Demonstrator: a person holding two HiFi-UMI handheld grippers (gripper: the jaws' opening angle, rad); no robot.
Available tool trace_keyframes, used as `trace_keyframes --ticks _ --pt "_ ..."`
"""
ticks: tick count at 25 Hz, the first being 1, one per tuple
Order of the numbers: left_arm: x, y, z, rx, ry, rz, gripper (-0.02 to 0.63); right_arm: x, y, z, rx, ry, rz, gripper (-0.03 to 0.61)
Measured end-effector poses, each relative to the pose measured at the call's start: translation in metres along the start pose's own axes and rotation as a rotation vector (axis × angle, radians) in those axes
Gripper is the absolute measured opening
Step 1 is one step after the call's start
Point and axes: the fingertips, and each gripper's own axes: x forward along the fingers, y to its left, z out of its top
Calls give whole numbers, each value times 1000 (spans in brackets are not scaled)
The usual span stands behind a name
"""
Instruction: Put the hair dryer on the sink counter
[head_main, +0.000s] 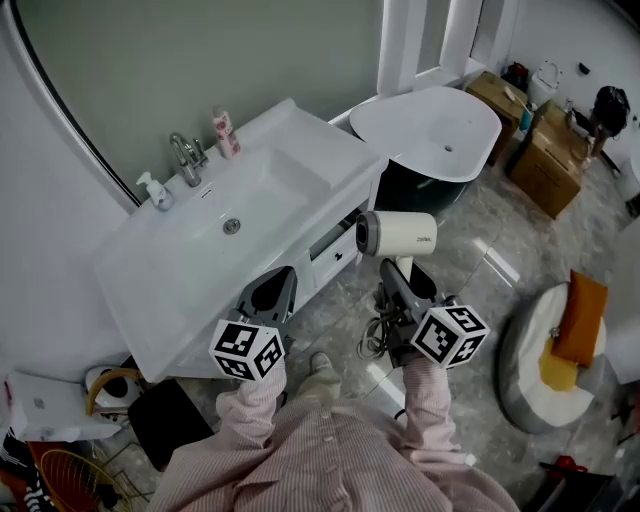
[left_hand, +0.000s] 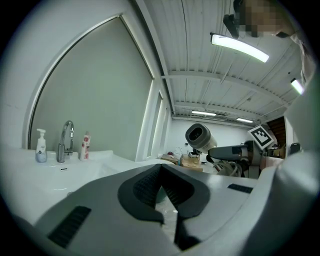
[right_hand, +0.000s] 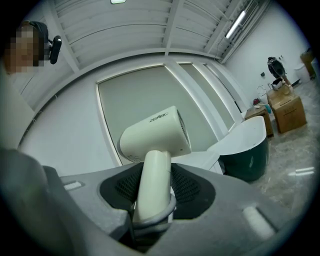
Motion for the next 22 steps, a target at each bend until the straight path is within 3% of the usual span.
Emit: trace_keyframes --ticks 10,22 --pt "61 57 15 -39 -4 34 2 84 -32 16 17 40 8 167" --pt "99 95 17 -70 4 49 2 138 -54 22 32 63 4 167"
